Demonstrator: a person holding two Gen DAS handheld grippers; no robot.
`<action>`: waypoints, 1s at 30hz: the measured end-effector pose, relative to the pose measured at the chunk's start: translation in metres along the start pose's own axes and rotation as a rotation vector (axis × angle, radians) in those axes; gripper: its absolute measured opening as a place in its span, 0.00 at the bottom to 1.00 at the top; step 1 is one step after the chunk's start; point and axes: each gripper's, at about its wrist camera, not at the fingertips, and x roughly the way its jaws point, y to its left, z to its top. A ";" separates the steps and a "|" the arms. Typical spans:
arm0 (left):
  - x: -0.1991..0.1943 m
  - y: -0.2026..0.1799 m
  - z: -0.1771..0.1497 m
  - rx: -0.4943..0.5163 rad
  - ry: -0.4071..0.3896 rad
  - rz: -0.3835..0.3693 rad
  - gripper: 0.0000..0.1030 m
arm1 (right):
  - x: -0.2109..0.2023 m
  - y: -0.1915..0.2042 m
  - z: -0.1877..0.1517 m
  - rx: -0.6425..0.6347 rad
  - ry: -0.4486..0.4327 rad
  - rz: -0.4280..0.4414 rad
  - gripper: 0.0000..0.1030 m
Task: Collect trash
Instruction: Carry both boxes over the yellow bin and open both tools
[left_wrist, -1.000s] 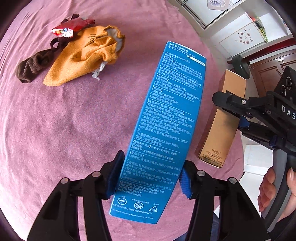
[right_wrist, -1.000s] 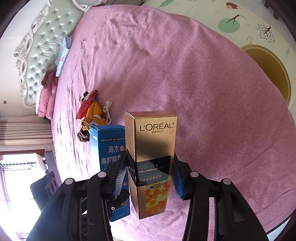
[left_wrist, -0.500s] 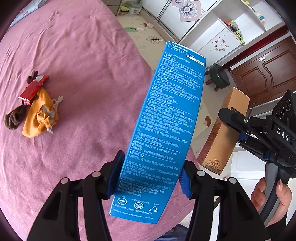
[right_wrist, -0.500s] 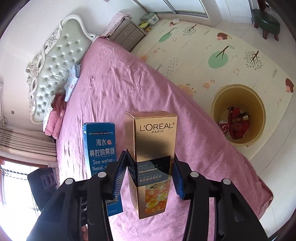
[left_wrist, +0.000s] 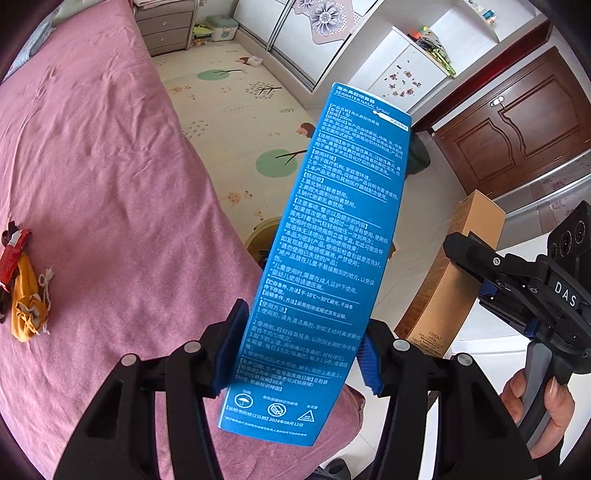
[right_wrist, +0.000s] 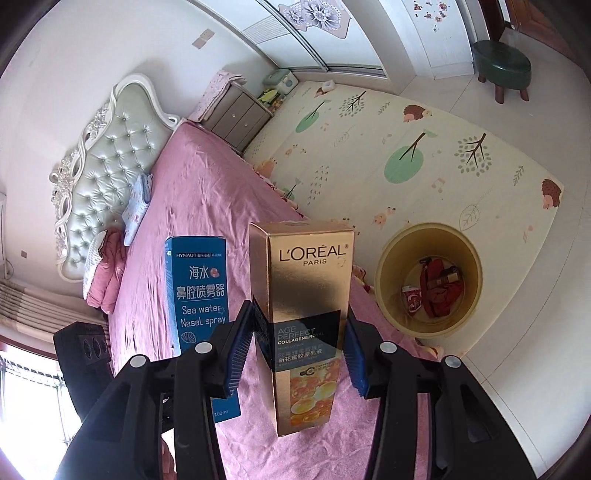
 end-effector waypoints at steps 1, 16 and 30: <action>0.007 -0.004 0.006 0.003 0.005 -0.002 0.53 | 0.001 -0.004 0.004 0.005 0.000 -0.001 0.43; 0.091 -0.045 0.053 0.051 0.113 0.007 0.53 | 0.026 -0.068 0.041 0.099 0.013 -0.046 0.43; 0.115 -0.063 0.072 0.070 0.129 0.028 0.73 | 0.026 -0.089 0.058 0.130 -0.019 -0.111 0.62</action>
